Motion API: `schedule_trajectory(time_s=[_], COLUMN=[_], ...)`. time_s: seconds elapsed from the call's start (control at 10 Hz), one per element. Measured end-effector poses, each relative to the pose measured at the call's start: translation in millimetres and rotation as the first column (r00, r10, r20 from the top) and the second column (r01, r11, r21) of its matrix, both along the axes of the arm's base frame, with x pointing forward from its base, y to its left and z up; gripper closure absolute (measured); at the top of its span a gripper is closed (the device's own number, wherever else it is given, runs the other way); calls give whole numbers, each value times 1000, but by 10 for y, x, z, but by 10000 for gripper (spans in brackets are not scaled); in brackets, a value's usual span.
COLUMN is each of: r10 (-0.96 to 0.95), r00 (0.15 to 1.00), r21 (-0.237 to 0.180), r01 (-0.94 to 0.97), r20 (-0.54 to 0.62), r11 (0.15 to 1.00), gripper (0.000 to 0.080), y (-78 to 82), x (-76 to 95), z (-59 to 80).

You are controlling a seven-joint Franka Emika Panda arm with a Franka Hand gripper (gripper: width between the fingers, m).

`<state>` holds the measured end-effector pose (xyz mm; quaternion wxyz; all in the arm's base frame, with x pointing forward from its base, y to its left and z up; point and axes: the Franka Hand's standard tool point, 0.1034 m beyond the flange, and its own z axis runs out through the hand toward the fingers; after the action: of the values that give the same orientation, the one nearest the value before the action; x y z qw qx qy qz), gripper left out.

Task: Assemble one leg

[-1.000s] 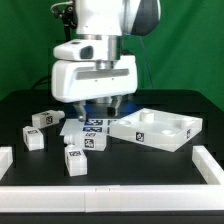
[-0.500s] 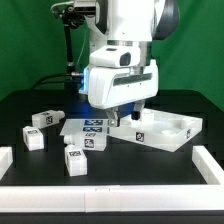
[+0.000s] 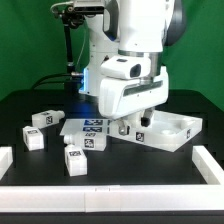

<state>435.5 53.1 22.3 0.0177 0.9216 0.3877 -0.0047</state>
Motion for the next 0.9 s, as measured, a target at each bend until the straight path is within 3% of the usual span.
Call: schedule_trajectory(time_s=[0.2,0.6,0.7,0.8,0.9], r10=[11,2,2,2,2], r00=[1000,1000,1000,1000,1000], r21=[5,6,6,6,6], r01=[-11,-2,-2,-2,-2], r20=[-5,-10,-10,-10,-10], r11=[1000,1000,1000,1000,1000], gripper=[150,175,362,362,545], y=[71,112,112,112,112], x=[-4,-18,-18,-18,-18], z=[-134,-159,-159,-159,-159])
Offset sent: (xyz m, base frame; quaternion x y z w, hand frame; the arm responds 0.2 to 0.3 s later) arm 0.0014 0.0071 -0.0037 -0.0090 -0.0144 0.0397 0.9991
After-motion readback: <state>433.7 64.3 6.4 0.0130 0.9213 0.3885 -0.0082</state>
